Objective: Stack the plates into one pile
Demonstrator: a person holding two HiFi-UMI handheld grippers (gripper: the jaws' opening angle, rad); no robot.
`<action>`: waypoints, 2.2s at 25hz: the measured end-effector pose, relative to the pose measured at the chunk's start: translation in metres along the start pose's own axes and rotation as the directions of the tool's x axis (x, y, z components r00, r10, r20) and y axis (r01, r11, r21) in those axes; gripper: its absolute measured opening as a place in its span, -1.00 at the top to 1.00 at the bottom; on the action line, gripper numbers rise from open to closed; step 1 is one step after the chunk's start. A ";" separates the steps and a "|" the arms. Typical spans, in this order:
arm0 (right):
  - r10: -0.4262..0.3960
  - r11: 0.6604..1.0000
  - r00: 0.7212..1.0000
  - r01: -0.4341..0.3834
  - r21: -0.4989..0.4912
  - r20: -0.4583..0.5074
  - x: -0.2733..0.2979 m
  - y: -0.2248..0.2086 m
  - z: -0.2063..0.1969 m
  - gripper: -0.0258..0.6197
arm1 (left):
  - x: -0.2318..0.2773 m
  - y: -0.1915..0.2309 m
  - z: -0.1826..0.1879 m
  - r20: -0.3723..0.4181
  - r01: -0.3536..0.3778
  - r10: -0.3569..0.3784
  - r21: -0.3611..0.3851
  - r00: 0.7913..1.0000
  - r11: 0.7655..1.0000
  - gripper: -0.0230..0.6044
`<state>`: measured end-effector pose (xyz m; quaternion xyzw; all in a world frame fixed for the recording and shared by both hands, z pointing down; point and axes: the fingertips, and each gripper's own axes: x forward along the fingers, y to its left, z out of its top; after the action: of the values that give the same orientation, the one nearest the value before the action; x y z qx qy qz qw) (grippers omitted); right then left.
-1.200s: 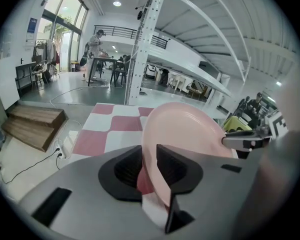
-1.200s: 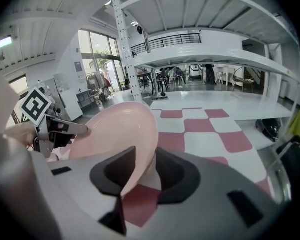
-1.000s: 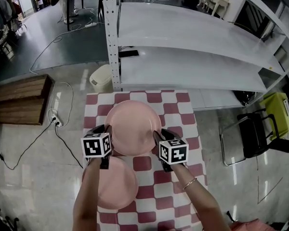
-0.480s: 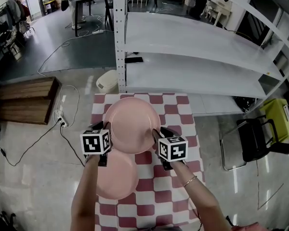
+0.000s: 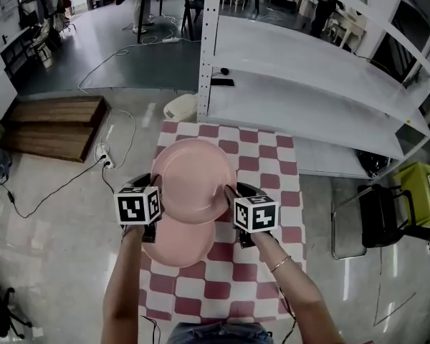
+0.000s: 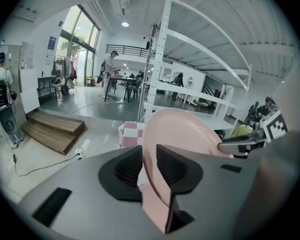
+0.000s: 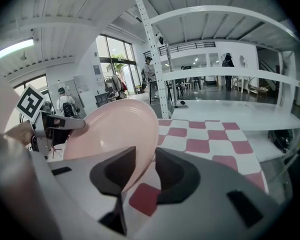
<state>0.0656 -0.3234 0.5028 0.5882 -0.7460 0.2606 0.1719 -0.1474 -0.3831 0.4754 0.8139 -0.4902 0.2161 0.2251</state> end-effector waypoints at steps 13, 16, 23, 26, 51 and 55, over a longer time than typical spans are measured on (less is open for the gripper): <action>0.096 0.993 0.994 -0.100 -0.057 -0.058 -0.009 0.071 -0.048 0.54 | -0.073 0.041 -0.093 -0.036 -0.085 0.080 -0.157 0.996 0.984 0.62; 0.101 0.992 0.991 -0.107 -0.064 -0.086 -0.011 0.078 -0.063 0.54 | -0.080 0.044 -0.109 -0.050 -0.095 0.088 -0.181 0.995 0.979 0.62; 0.085 0.985 0.988 -0.103 -0.136 -0.127 -0.012 0.085 -0.086 0.54 | -0.090 0.044 -0.144 -0.086 -0.118 0.102 -0.210 0.991 0.970 0.62; 0.075 0.983 0.986 -0.097 -0.153 -0.148 -0.009 0.087 -0.097 0.54 | -0.090 0.045 -0.154 -0.102 -0.125 0.105 -0.205 0.989 0.971 0.62; 0.019 0.969 0.986 -0.059 -0.241 -0.167 0.003 0.076 -0.119 0.54 | -0.073 0.043 -0.185 -0.136 -0.117 0.087 -0.231 0.987 0.966 0.62; 0.011 0.968 0.988 -0.050 -0.245 -0.157 0.003 0.076 -0.120 0.54 | -0.074 0.043 -0.186 -0.135 -0.120 0.091 -0.228 0.987 0.966 0.62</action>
<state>-0.0147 -0.2414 0.5871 0.5284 -0.7663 0.2125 0.2973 -0.2419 -0.2417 0.5892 0.7392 -0.5400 0.2179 0.3382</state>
